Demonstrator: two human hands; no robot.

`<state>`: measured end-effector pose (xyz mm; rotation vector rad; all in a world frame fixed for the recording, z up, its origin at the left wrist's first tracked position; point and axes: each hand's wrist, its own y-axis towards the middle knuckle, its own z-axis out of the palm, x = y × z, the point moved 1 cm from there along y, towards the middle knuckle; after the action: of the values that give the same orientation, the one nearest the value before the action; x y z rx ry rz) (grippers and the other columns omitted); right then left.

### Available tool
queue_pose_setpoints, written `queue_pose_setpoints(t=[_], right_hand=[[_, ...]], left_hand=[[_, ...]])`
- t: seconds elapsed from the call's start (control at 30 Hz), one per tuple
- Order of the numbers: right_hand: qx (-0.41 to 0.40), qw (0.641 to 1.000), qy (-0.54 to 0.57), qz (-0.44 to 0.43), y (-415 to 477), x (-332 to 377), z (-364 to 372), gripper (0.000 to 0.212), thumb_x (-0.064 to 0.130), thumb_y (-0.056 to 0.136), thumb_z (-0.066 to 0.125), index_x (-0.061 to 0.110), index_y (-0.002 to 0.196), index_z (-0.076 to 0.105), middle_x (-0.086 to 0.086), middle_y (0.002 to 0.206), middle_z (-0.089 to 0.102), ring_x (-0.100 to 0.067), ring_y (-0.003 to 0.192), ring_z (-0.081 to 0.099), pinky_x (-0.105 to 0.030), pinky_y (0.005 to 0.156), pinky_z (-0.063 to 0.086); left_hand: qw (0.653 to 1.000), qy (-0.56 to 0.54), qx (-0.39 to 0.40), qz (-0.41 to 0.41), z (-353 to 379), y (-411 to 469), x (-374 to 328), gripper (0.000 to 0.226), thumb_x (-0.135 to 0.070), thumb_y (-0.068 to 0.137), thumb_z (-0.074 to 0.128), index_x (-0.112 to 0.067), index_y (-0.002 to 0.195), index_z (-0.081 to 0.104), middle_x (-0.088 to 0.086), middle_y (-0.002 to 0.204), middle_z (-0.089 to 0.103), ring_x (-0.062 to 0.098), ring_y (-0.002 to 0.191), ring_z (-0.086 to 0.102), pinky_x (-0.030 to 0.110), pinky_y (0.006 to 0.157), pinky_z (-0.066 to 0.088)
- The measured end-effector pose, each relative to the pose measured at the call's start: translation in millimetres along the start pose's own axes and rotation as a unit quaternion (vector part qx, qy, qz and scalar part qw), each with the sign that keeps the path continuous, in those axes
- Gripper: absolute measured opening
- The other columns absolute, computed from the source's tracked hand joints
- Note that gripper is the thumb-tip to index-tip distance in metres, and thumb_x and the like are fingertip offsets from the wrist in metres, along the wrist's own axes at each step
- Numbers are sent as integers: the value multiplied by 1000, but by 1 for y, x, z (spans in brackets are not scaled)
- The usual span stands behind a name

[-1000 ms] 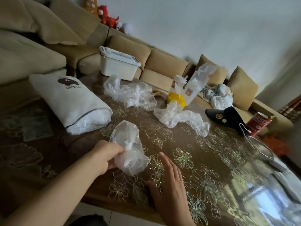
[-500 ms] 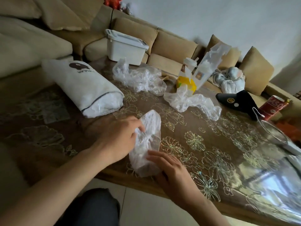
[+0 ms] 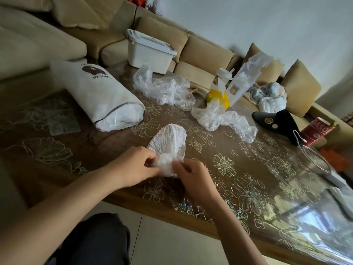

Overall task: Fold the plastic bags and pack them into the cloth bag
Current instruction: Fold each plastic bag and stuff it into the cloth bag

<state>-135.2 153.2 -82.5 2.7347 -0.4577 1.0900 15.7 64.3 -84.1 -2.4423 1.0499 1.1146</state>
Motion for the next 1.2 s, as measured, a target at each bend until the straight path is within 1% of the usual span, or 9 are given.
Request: queue_pose_setpoints(t=[0.17, 0.4, 0.53, 0.63, 0.73, 0.87, 0.93, 1.07, 1.2], right_hand=[[-60, 997, -40, 30, 6, 1, 7, 19, 30, 93, 55, 17, 79, 53, 10, 65, 51, -4, 54, 41, -14, 46, 30], [-137, 972, -190, -5, 0, -3, 20, 29, 24, 91, 52, 16, 119, 49, -1, 107, 53, -16, 87, 54, -26, 65, 41], [-159, 967, -198, -3, 0, -11, 15, 28, 15, 90, 55, 14, 118, 53, -3, 111, 53, -21, 101, 54, -27, 76, 43], [-232, 945, -191, -131, -4, -4, 11, 20, 5, 87, 54, 8, 105, 62, -5, 103, 61, -21, 94, 57, -15, 75, 38], [-121, 939, -218, -236, -15, -2, 18, 34, 27, 95, 42, 10, 117, 61, -4, 122, 62, -14, 112, 56, -19, 98, 39], [36, 942, -259, -210, -27, -21, 18, 66, 58, 95, 16, 19, 146, 33, 7, 152, 28, -3, 142, 16, -25, 118, 13], [36, 946, -239, -215, -27, -29, 13, 66, 60, 95, 14, 23, 146, 32, 12, 152, 25, 0, 142, 13, -25, 118, 11], [-62, 968, -119, -213, -16, -26, 7, 40, 43, 95, 43, 18, 115, 67, 9, 122, 61, -5, 116, 54, -24, 101, 41], [-159, 986, 31, -38, 15, -14, -8, 21, 17, 87, 65, 19, 107, 61, 5, 103, 64, -9, 94, 61, -26, 83, 52]], left_hand=[[997, 44, -46, -45, 6, 2, 0, 49, -32, 93, 55, -13, 51, 41, -1, 55, 41, 14, 50, 40, 26, 50, 27], [978, 165, -85, -93, 11, 6, -10, 22, -34, 90, 58, -14, 99, 52, 2, 103, 43, 19, 95, 52, 30, 72, 41], [980, 151, -83, -101, 9, 8, -7, 24, -33, 89, 60, -16, 102, 51, 2, 110, 46, 18, 98, 54, 30, 76, 44], [984, 122, -73, -103, 7, 9, -4, 23, -37, 87, 63, -21, 92, 49, -1, 106, 45, 15, 92, 55, 26, 71, 41], [985, 124, -67, -99, 6, 9, -2, 22, -39, 87, 63, -23, 89, 47, -3, 103, 44, 14, 88, 54, 25, 69, 37], [984, 128, -80, -89, 5, 10, -2, 24, -39, 86, 64, -23, 86, 46, -5, 97, 42, 11, 78, 48, 24, 67, 35], [985, 131, -73, -90, 5, 11, -2, 25, -40, 86, 64, -23, 86, 46, -5, 97, 42, 11, 78, 48, 24, 67, 36], [986, 114, -70, -96, 1, 14, -2, 26, -41, 85, 64, -20, 82, 49, -3, 92, 48, 12, 74, 51, 25, 63, 37], [977, 71, -172, -100, -14, 25, -8, 32, -45, 84, 63, -14, 85, 56, -1, 83, 57, 12, 70, 53, 25, 58, 42]])
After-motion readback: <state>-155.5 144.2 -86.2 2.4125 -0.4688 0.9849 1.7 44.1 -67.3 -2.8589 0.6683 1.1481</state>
